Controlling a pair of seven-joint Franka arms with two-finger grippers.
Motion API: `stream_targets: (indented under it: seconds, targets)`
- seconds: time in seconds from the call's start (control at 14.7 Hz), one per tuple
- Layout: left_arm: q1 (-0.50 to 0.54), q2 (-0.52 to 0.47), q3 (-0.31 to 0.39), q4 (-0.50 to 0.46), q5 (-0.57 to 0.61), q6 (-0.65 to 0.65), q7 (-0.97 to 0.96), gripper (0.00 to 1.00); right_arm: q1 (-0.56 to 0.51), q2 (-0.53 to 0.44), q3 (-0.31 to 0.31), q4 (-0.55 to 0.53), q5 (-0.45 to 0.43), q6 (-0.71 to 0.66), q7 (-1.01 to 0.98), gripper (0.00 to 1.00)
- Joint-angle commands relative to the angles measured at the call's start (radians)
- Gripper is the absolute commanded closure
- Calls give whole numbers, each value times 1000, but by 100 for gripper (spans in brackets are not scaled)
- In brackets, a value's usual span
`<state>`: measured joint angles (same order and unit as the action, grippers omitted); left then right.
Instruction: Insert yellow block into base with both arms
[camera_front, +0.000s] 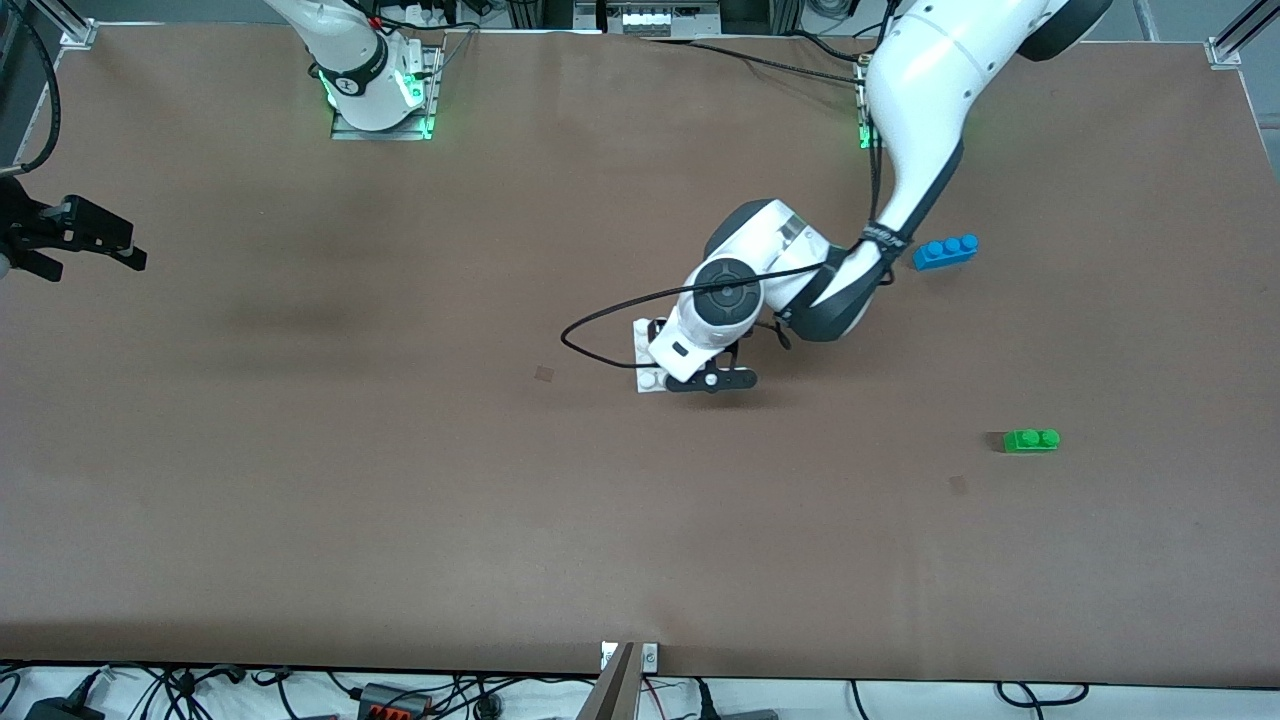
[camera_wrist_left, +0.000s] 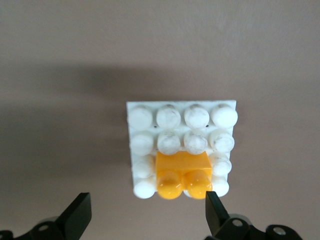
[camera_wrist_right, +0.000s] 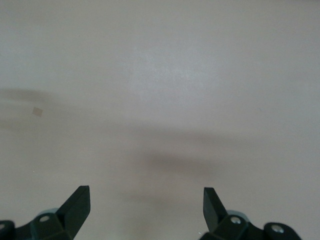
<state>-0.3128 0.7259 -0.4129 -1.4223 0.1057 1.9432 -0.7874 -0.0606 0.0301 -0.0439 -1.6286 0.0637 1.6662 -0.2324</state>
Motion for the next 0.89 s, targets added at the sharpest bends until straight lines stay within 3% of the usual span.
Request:
stream_targets:
  seconds: [0.0, 0.14, 0.55, 0.82]
  targets:
    - [32, -71, 16, -6, 23, -44, 106, 0, 1, -15, 2, -11, 11, -3, 13, 0]
    - [84, -132, 25, -46, 17, -58, 194, 0, 2, -15, 4, -11, 11, -3, 13, 0]
    - [126, -279, 155, -142, 20, -99, 336, 0, 2, -15, 4, -11, 11, -3, 13, 0]
    - [153, -425, 249, -311, 8, -20, 491, 0, 2, -15, 4, -10, 11, -3, 11, 0]
